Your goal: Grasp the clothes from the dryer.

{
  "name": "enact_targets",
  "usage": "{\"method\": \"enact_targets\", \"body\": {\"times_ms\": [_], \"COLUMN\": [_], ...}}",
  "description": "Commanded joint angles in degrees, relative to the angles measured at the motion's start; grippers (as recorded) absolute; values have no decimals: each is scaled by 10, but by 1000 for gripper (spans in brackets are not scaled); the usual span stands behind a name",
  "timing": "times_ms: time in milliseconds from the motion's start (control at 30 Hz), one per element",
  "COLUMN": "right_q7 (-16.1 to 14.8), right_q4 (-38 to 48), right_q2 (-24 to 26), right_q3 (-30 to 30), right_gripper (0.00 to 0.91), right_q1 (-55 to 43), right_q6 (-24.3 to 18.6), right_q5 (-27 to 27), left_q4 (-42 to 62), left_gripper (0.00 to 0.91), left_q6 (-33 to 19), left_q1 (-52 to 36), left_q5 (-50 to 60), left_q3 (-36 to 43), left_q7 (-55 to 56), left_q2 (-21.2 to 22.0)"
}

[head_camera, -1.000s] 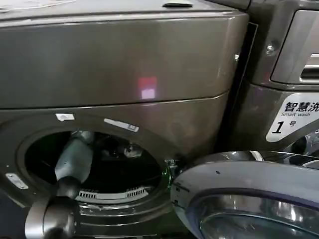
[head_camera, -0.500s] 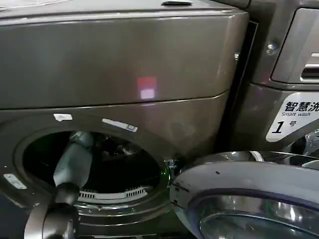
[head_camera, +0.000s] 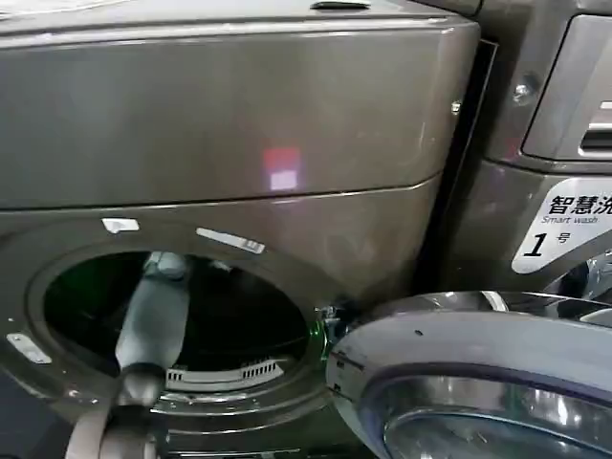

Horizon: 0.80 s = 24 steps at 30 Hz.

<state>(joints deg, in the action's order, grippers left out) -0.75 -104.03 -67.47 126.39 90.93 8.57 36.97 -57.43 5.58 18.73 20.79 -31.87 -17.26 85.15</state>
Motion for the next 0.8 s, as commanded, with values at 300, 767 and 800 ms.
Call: {"method": "enact_targets", "body": {"times_ms": [300,767,800], "right_q7": [-2,-8,-3], "right_q4": [-6,-14,-16], "right_q2": [-8,-8,-8], "right_q3": [-5,-2,0], "right_gripper": [907,907,907], "right_q1": [3,-3,-4], "right_q6": [-31,-30,-23], "right_q5": [8,4,-7], "left_q4": [-140,-137,-137], "left_gripper": [0,0,0], "left_q6": [81,80,82], "left_q1": [62,64,64], "left_q5": [-188,-187,-187], "left_q3": [14,13,13], "left_q7": [227,219,218], "left_q2": [37,32,32]}}
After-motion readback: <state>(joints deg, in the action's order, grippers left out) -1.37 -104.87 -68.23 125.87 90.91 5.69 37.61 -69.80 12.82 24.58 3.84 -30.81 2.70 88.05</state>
